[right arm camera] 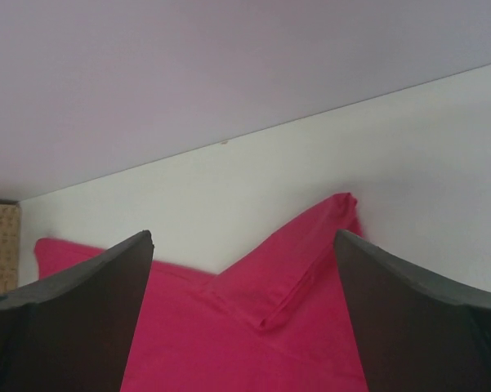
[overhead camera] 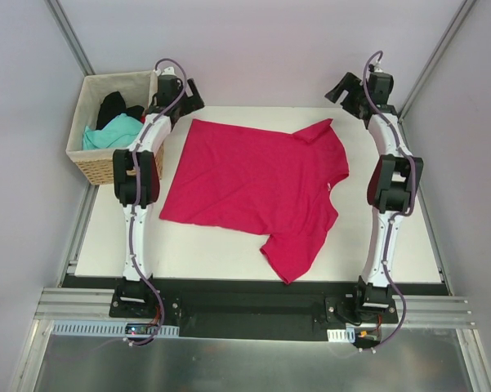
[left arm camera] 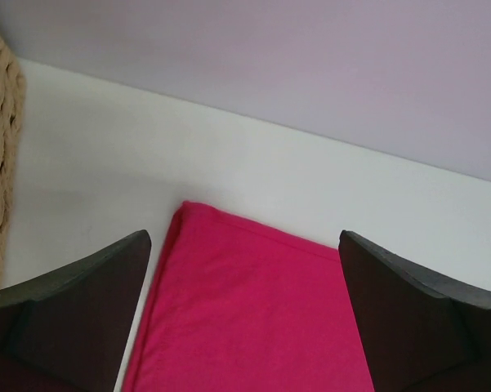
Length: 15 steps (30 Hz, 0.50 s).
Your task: Fold and stack the t-shirts
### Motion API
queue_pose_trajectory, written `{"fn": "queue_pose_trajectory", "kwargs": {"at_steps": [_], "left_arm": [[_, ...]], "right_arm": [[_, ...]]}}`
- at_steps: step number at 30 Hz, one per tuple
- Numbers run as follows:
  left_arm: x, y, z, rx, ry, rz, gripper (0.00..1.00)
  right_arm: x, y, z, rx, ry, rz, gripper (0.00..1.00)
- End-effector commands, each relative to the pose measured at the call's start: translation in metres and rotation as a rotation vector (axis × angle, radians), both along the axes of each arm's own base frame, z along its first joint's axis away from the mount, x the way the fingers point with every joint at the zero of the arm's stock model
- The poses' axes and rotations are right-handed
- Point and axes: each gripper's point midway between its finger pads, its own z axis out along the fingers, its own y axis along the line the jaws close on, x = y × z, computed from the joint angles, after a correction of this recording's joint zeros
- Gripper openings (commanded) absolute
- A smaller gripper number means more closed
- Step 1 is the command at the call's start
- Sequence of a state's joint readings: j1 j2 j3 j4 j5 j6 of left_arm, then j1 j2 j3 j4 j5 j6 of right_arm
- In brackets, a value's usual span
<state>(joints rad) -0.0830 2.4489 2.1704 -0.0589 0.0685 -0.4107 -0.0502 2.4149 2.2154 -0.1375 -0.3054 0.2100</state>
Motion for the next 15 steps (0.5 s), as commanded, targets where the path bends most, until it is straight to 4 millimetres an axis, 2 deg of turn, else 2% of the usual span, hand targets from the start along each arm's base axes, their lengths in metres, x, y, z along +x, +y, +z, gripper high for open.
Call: {"fn": "queue_pose_trajectory", "kwargs": {"at_steps": [1,2,3,4,5,6,7,8,9,10,11,12,13,14,15], "left_arm": [[-0.030,-0.038,0.126,-0.051,-0.159,-0.055,0.99],[-0.039,-0.045,0.128,-0.056,-0.150,-0.066,0.99],[-0.057,-0.061,0.150,-0.061,-0.171,-0.090,0.99],[-0.073,-0.067,0.126,-0.043,-0.102,-0.094,0.99],[-0.088,-0.079,0.122,-0.024,-0.083,-0.091,0.99],[-0.107,-0.081,0.140,-0.031,-0.094,-0.093,0.99],[-0.128,-0.084,0.107,-0.042,-0.001,-0.087,0.99],[-0.142,-0.085,0.101,-0.055,0.029,-0.084,0.99],[-0.160,-0.081,0.113,-0.065,0.021,-0.059,0.99],[-0.183,-0.076,0.078,-0.077,0.118,-0.032,0.99],[-0.196,-0.071,0.070,-0.081,0.145,-0.012,0.99],[-0.211,-0.065,0.079,-0.091,0.139,0.005,0.99],[-0.228,-0.058,0.058,-0.081,0.195,0.025,0.99],[-0.239,-0.055,0.054,-0.077,0.215,0.030,0.99],[-0.249,-0.053,0.061,-0.086,0.211,0.025,0.99]], "right_arm": [[-0.047,0.032,0.109,0.061,-0.112,0.043,0.96],[-0.059,0.036,0.107,0.067,-0.094,0.053,0.96],[-0.077,0.037,0.124,0.081,-0.093,0.033,0.96],[-0.096,0.036,0.093,0.089,0.000,0.012,0.96],[-0.120,0.049,0.103,0.093,0.018,0.025,0.96],[-0.134,0.050,0.098,0.079,0.044,0.021,0.96],[-0.158,0.059,0.062,0.060,0.142,0.031,0.96],[-0.176,0.061,0.049,0.042,0.201,0.034,0.96],[-0.195,0.063,0.054,0.031,0.206,0.038,0.96],[-0.215,0.071,0.029,0.022,0.276,0.055,0.96],[-0.231,0.073,0.020,0.014,0.317,0.061,0.96],[-0.242,0.074,0.020,0.012,0.330,0.063,0.96],[-0.250,0.079,0.015,0.020,0.355,0.070,0.96],[-0.261,0.082,0.005,0.031,0.400,0.076,0.96],[-0.268,0.088,0.006,0.062,0.417,0.107,0.96]]}}
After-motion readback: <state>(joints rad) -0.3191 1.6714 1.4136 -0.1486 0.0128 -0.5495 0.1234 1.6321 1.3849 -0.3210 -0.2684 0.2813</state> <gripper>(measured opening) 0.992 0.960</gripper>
